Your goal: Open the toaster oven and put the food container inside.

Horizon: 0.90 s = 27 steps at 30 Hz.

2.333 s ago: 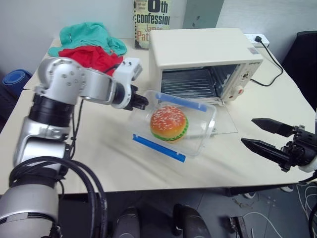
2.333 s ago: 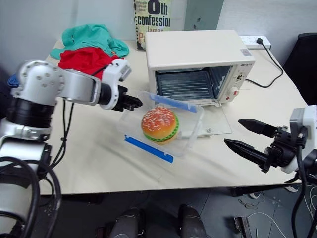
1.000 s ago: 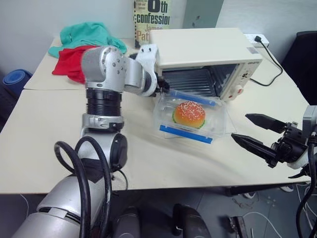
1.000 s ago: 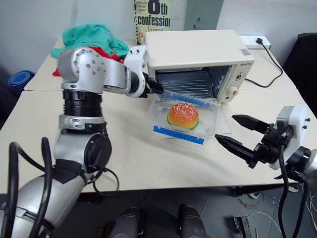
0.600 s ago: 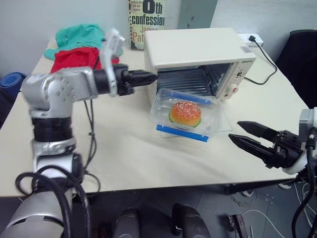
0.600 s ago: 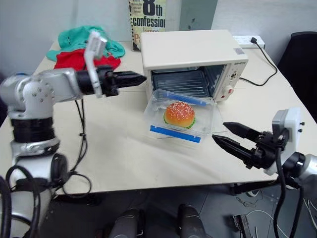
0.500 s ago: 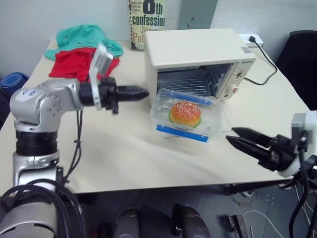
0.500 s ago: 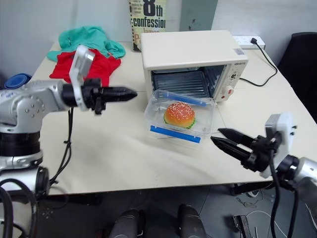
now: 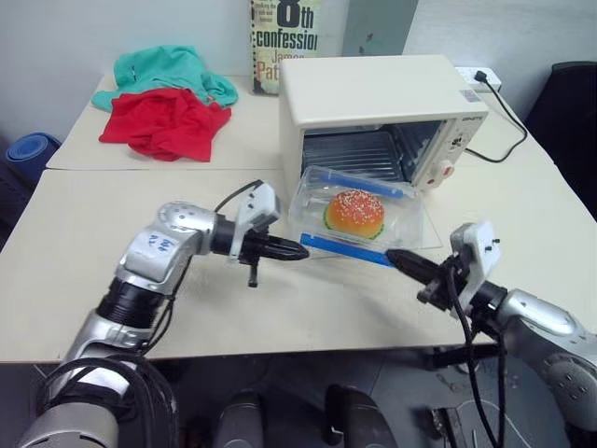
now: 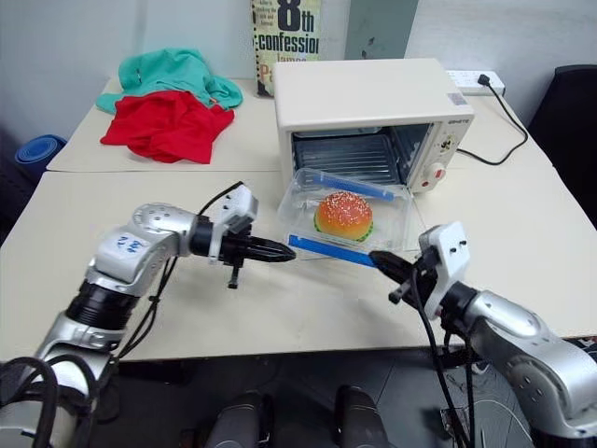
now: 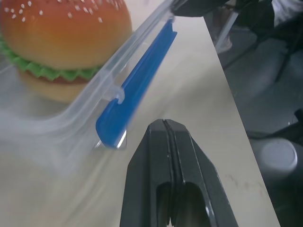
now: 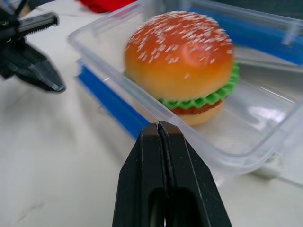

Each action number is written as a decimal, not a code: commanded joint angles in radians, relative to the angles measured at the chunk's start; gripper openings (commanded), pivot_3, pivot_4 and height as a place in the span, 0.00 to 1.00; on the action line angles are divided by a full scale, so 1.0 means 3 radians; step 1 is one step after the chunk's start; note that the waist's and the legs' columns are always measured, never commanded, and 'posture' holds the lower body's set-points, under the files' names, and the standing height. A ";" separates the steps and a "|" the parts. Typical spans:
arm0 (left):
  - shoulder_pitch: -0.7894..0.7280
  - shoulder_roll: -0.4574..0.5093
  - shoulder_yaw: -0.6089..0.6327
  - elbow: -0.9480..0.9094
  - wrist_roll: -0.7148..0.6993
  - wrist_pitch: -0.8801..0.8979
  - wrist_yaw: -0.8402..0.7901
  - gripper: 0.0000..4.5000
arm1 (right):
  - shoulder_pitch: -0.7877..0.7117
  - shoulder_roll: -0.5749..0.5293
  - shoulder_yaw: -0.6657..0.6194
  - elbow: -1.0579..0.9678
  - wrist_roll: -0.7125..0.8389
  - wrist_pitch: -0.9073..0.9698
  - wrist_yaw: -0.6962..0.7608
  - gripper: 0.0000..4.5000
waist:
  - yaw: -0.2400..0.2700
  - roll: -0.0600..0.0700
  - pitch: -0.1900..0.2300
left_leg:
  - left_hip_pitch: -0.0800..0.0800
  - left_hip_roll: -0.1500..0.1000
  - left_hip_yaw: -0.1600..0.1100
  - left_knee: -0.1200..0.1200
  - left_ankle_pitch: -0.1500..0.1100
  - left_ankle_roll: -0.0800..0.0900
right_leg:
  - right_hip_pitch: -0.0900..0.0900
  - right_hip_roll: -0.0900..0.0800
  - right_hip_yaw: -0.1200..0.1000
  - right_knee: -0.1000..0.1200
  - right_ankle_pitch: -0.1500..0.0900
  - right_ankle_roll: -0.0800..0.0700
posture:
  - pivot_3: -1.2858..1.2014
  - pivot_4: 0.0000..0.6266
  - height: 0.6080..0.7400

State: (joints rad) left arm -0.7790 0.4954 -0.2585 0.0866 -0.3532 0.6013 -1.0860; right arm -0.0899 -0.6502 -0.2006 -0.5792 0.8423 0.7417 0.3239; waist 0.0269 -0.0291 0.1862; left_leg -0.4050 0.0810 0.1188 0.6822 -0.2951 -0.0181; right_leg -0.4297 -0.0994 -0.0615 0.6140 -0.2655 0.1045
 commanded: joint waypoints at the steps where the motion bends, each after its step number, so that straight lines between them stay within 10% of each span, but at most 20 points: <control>1: -0.0140 -0.0190 0.0015 0.0068 0.0129 -0.0122 0.0221 0.00 | -0.0142 0.0070 -0.0032 0.0141 -0.0270 -0.0118 -0.0139 0.01 | -0.0002 0.0000 0.0000 | 0.0000 0.0000 0.0000 0.0000 0.0000 0.0000 | 0.0000 0.0000 0.0000 0.0000 0.0000 0.0000 | 0.52 0.24 1.00; 11: -0.0535 -0.1062 0.0210 0.0787 0.0545 -0.0218 0.1395 0.00 | -0.0873 0.0385 0.0233 0.1148 -0.1130 -0.0525 -0.0213 0.01 | -0.0011 0.0003 -0.0002 | 0.0000 0.0000 0.0003 0.0000 0.0001 0.0002 | -0.0001 0.0001 0.0001 -0.0003 0.0003 0.0006 | 0.52 0.24 1.00; 27: -0.0984 -0.1390 0.0552 0.1798 0.0826 -0.0824 0.2211 0.00 | -0.1999 0.0914 0.0301 0.2759 -0.1746 -0.1291 -0.0070 0.01 | -0.0034 0.0008 -0.0001 | -0.0001 0.0002 0.0010 -0.0005 0.0011 -0.0015 | -0.0006 0.0001 0.0001 0.0009 0.0003 0.0006 | 0.52 0.24 1.00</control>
State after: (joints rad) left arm -1.0460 0.0813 -0.1251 0.6109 -0.1136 0.4039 -0.4565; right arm -0.6713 -0.3761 -0.0866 0.2556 0.3293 0.3862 0.2934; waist 0.0167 -0.0266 0.1860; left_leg -0.4054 0.0815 0.1220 0.6806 -0.2919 -0.0226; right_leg -0.4315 -0.0992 -0.0611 0.6170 -0.2645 0.1064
